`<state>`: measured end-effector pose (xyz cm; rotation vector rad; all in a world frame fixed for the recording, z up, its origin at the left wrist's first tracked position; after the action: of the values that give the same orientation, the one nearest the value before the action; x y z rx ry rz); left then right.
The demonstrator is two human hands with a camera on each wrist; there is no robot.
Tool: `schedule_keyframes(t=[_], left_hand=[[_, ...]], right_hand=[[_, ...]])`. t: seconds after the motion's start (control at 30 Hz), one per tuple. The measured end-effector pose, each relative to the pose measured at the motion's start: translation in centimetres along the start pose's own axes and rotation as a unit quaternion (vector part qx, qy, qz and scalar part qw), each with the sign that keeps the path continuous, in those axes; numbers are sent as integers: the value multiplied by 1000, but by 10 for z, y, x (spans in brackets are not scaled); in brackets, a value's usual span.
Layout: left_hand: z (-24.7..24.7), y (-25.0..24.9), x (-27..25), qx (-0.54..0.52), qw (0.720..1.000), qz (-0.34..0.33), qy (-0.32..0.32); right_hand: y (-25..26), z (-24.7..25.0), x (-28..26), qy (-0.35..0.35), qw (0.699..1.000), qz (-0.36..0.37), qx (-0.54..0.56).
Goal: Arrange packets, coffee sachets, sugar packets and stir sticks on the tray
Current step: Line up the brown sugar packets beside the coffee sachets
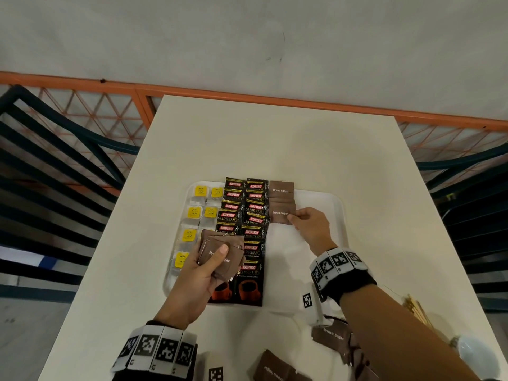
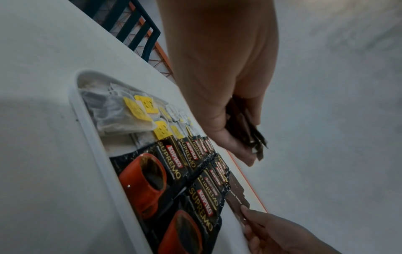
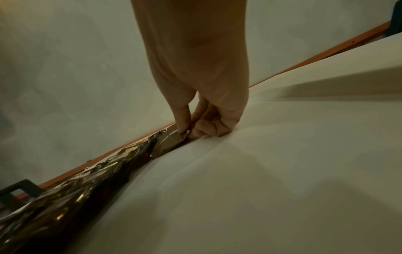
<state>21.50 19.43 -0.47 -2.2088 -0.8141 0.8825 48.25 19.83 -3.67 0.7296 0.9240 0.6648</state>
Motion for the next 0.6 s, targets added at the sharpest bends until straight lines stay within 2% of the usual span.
schedule_keyframes(t=[0.27, 0.4, 0.5, 0.6], left_hand=[[-6, -1, 0, -12, 1000, -4, -1], [-8, 0, 0, -6, 1000, -8, -8], [-9, -1, 0, 5, 1000, -9, -10], [-10, -2, 0, 15, 1000, -20, -11]], right_hand=[[3, 4, -12, -49, 999, 13, 16], [15, -4, -29, -21, 999, 26, -1], [34, -24, -58, 68, 996, 51, -22], [50, -58, -97, 240, 968, 74, -7]])
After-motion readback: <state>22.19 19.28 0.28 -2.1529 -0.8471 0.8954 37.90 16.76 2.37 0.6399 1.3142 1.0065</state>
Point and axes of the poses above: each hand's wrist, its own x-axis towards the middle knuckle, its own z-axis out of the back of the hand, y = z × x, the point moved 7 cm from there along x, towards the middle knuckle, and after that the axes turned 13 degrees about y, right-handed, at the moved point
